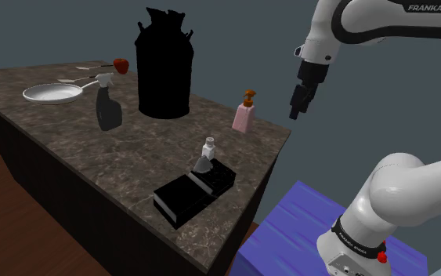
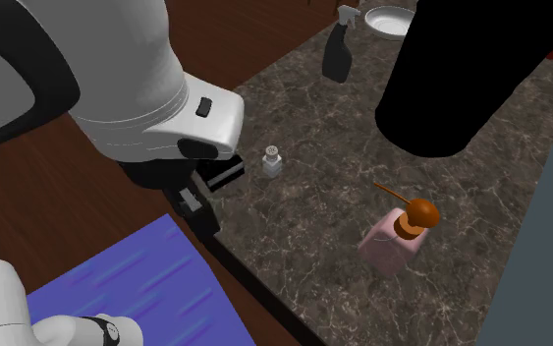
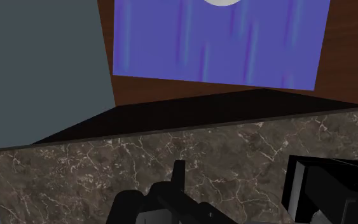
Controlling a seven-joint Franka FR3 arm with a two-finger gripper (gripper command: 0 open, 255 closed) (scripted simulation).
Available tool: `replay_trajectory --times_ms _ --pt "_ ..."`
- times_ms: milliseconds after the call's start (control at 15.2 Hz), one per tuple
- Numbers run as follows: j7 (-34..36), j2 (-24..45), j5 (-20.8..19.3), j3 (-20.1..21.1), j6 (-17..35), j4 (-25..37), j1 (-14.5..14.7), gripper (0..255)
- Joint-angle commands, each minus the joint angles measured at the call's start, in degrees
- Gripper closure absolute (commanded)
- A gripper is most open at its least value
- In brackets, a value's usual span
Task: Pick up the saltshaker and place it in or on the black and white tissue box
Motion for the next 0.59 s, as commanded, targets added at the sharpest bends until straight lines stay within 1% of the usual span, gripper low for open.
replay_trajectory --times_ms 0,264,528 --pt "0.0 0.0 0.0 0.0 0.0 0.0 0.0 0" --pt "1.6 5.4 0.6 2.5 8.3 -1.4 1.3 0" --pt "3.3 11.8 0.7 4.9 16.3 -1.5 2.4 0"
